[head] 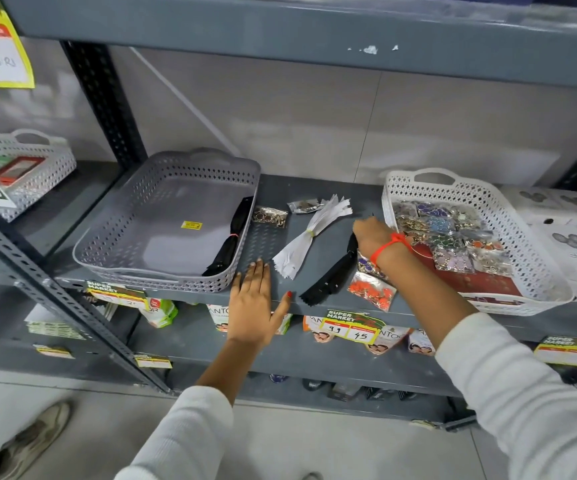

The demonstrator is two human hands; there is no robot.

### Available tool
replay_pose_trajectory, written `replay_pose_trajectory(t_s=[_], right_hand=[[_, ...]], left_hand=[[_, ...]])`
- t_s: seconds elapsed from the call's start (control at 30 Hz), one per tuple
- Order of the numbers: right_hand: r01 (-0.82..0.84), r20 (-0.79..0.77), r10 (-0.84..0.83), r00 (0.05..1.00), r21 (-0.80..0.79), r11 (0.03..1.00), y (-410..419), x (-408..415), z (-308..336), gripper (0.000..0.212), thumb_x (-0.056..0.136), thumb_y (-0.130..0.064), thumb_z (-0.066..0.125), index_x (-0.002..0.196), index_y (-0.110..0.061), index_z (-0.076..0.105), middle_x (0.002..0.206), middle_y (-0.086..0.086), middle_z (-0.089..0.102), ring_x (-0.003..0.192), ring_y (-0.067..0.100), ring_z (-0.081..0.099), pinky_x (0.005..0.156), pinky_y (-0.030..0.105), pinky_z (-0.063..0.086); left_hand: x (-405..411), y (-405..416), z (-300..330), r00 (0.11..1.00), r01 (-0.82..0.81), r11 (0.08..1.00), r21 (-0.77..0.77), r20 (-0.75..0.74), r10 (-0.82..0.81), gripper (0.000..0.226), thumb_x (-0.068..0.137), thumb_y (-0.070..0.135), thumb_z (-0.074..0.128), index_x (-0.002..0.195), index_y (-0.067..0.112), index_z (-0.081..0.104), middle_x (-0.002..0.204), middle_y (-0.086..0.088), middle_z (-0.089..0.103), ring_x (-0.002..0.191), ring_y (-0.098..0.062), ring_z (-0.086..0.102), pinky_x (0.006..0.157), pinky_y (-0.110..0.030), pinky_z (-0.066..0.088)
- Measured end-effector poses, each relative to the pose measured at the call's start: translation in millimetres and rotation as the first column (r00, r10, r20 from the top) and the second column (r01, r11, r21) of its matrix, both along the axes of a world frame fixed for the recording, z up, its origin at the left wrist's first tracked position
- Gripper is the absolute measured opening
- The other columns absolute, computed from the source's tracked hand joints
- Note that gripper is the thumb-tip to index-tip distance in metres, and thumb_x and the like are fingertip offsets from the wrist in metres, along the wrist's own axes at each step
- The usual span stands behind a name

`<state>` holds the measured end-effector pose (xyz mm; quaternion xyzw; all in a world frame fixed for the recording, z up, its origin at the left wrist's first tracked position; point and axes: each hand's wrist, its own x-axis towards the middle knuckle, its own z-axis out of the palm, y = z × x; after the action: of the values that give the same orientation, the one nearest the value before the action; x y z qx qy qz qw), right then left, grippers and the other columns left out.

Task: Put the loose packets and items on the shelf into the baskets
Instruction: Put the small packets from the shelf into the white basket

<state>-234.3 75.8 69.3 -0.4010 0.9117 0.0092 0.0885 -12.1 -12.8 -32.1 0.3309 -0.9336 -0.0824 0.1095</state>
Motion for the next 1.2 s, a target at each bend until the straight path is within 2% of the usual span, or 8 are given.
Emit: replay_pose_trajectory(t_s=[0.07, 0.13, 0.3, 0.4, 0.5, 0.63, 0.83, 1.2], right_hand=[[-0.032, 0.026, 0.033, 0.999, -0.035, 0.999, -7, 0, 1, 0.010, 0.078, 0.011, 0.047, 0.077, 0.009, 0.057, 0.094, 0.035, 0.062, 0.094, 0.046, 0.064, 0.087, 0.050, 0.053], [-0.092, 0.064, 0.091, 0.994, 0.003, 0.996, -13, 3, 0, 0.027, 0.078, 0.010, 0.046, 0.102, 0.017, 0.056, 0.116, 0.039, 0.055, 0.107, 0.050, 0.056, 0.094, 0.054, 0.048], [-0.238, 0.038, 0.236, 0.971, 0.064, 0.969, -13, 10, -5, 0.033, 0.078, 0.014, 0.052, 0.105, -0.002, 0.063, 0.110, 0.022, 0.064, 0.098, 0.036, 0.063, 0.083, 0.039, 0.051], [-0.310, -0.131, 0.315, 0.940, 0.058, 0.949, -15, 14, 1, 0.021, 0.078, 0.011, 0.053, 0.093, 0.000, 0.063, 0.100, 0.021, 0.064, 0.095, 0.037, 0.065, 0.074, 0.037, 0.050], [-0.381, -0.258, 0.366, 0.894, -0.011, 0.924, -24, 19, 10, 0.022, 0.074, 0.014, 0.051, 0.083, -0.002, 0.062, 0.096, 0.020, 0.058, 0.093, 0.037, 0.064, 0.070, 0.036, 0.048], [-0.462, -0.284, 0.450, 0.847, 0.031, 0.887, -44, 22, 9, 0.035, 0.078, 0.011, 0.051, 0.104, -0.006, 0.066, 0.113, 0.016, 0.059, 0.110, 0.033, 0.057, 0.084, 0.039, 0.052], [-0.510, -0.240, 0.541, 0.806, 0.184, 0.841, -73, 18, -7, 0.046, 0.083, 0.012, 0.047, 0.123, -0.008, 0.057, 0.119, 0.018, 0.057, 0.117, 0.033, 0.050, 0.085, 0.040, 0.053], [-0.586, -0.339, 0.663, 0.668, 0.309, 0.749, -83, 3, -8, 0.030, 0.082, 0.010, 0.048, 0.105, -0.001, 0.065, 0.116, 0.015, 0.061, 0.119, 0.029, 0.047, 0.081, 0.036, 0.050]], left_hand=[[0, -1, -1, 1.000, 0.002, 1.000, -0.003, -0.001, -0.002, 0.099, 0.076, 0.071, -0.017, 0.147, 0.010, 0.014, 0.156, -0.009, 0.023, 0.145, -0.019, 0.015, 0.118, -0.036, 0.001], [-1, -1, -1, 1.000, 0.001, 1.000, -0.006, -0.006, -0.001, 0.098, 0.077, 0.071, -0.016, 0.147, 0.010, 0.014, 0.156, -0.008, 0.024, 0.145, -0.019, 0.016, 0.118, -0.036, 0.002], [-1, -3, -3, 1.000, 0.008, 1.000, -0.026, -0.012, -0.009, 0.093, 0.080, 0.070, -0.010, 0.147, 0.010, 0.014, 0.155, -0.008, 0.025, 0.145, -0.019, 0.017, 0.117, -0.035, 0.000], [0, -3, -4, 1.000, 0.006, 1.000, -0.024, -0.016, -0.006, 0.096, 0.078, 0.071, -0.015, 0.147, 0.011, 0.013, 0.156, -0.007, 0.024, 0.145, -0.018, 0.016, 0.117, -0.034, -0.003], [-1, -3, -4, 0.999, 0.004, 1.000, -0.021, -0.038, -0.005, 0.088, 0.084, 0.069, 0.001, 0.146, 0.010, 0.019, 0.154, -0.008, 0.029, 0.144, -0.018, 0.021, 0.118, -0.036, 0.002], [-1, -4, -3, 0.998, 0.018, 1.000, -0.019, -0.053, -0.019, 0.083, 0.086, 0.064, 0.008, 0.146, 0.009, 0.023, 0.153, -0.009, 0.032, 0.143, -0.019, 0.023, 0.118, -0.037, 0.006], [0, -4, -2, 0.997, 0.015, 1.000, -0.011, -0.070, -0.016, 0.082, 0.086, 0.063, 0.011, 0.145, 0.009, 0.025, 0.152, -0.008, 0.033, 0.143, -0.018, 0.024, 0.119, -0.036, 0.008], [-1, -1, 3, 0.993, 0.016, 1.000, -0.006, -0.116, -0.017, 0.078, 0.087, 0.060, 0.021, 0.139, 0.005, 0.039, 0.143, -0.011, 0.047, 0.136, -0.022, 0.039, 0.116, -0.038, 0.014]])
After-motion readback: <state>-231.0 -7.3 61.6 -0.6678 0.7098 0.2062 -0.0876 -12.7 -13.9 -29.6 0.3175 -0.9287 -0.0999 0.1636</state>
